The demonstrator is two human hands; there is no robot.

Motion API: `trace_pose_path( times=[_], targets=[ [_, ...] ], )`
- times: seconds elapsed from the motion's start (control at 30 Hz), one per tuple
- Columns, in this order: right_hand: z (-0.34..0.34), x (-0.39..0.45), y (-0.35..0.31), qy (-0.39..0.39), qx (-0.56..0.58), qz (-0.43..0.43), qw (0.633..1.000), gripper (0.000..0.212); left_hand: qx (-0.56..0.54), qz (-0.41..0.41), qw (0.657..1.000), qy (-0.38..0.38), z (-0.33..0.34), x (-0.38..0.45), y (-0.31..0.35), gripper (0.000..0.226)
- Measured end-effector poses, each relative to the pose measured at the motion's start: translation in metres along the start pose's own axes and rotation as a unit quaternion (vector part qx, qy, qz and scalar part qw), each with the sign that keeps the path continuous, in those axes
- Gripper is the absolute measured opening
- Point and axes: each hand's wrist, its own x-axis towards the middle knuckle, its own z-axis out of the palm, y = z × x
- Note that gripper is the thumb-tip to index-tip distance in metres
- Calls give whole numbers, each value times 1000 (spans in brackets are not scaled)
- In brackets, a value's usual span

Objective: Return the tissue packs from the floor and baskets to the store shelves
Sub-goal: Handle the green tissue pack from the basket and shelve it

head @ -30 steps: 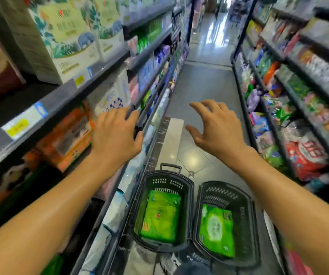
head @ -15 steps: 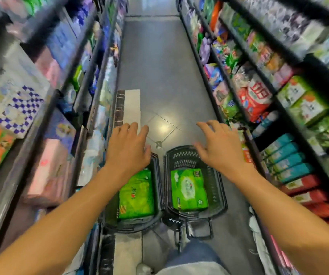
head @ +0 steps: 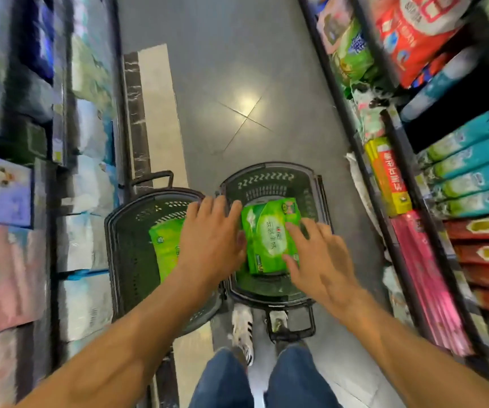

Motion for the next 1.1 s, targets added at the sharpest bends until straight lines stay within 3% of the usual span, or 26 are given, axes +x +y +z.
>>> trace_pose_path(
  times=[0.23,0.4,0.47,0.6,0.77,0.87,0.97,1.03,1.1],
  targets=[
    [149,32,49,-108,40,104,988,61,36,51,994,-91,158,76,8,48],
    [265,63,71,-202,177,256,929,67,75,116,980,-144,266,138,19,52],
    [312,76,74,-200,286,353,868,67,83,142,974,-158,304,161,26,50],
    [409,94,76,-162,441,542,697,58,116,196,960,-166,376,209,32,53],
    [505,114,82,-66,570,656,490,61,114,210,941,-239,459,266,20,80],
    [542,126,88,-31,584,686,433,89,94,195,937,-276,498,294,15,103],
    [568,131,94,-31,610,684,399,113,23,140,940,-311,526,317,17,117],
    [579,135,99,-25,639,679,359,123,-67,99,938,-327,540,328,20,117],
    [587,140,103,-10,666,674,319,146,-144,63,927,-341,551,335,20,111]
  ],
)
